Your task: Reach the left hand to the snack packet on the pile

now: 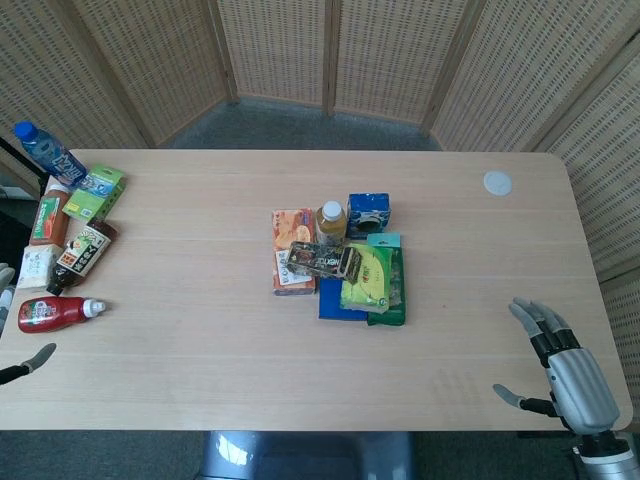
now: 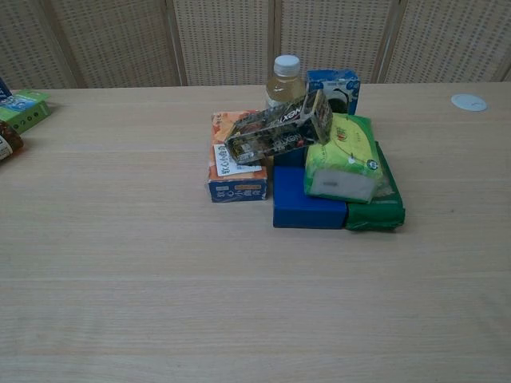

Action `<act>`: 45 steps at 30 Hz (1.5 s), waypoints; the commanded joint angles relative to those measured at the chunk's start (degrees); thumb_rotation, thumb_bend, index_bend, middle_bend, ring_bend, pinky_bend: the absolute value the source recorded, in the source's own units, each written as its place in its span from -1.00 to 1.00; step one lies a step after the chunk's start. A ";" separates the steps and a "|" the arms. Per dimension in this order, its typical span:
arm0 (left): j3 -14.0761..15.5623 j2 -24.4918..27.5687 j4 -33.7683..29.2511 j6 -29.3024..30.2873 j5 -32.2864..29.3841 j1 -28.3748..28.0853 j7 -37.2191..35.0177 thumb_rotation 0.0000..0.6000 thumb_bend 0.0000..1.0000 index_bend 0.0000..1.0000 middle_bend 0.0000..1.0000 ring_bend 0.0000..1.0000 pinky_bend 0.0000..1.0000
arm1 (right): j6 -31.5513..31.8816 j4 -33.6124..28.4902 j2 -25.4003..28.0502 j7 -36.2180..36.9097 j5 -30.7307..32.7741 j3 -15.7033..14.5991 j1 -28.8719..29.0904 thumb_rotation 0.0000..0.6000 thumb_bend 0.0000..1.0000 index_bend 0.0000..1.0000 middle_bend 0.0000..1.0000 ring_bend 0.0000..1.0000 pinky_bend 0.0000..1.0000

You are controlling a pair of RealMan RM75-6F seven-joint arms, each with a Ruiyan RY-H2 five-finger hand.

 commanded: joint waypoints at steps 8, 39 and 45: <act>-0.18 0.49 0.00 -1.68 -1.19 -0.61 -0.35 1.00 -1.00 -1.00 -1.00 -1.00 -1.00 | 0.39 0.02 0.23 0.38 0.32 0.18 -0.17 0.95 -1.00 -1.00 -1.00 -1.00 -1.00; -13.10 -24.98 4.43 -48.90 -29.54 -48.45 38.53 1.00 -1.00 -1.00 -1.00 -1.00 -1.00 | -3.08 0.28 1.58 6.02 4.80 1.84 1.74 0.96 -1.00 -1.00 -1.00 -1.00 -1.00; -13.21 -31.53 8.06 -47.57 -36.84 -54.47 46.03 1.00 -1.00 -1.00 -1.00 -1.00 -1.00 | -2.81 0.46 2.38 8.24 4.53 1.83 1.79 0.96 -1.00 -1.00 -1.00 -1.00 -1.00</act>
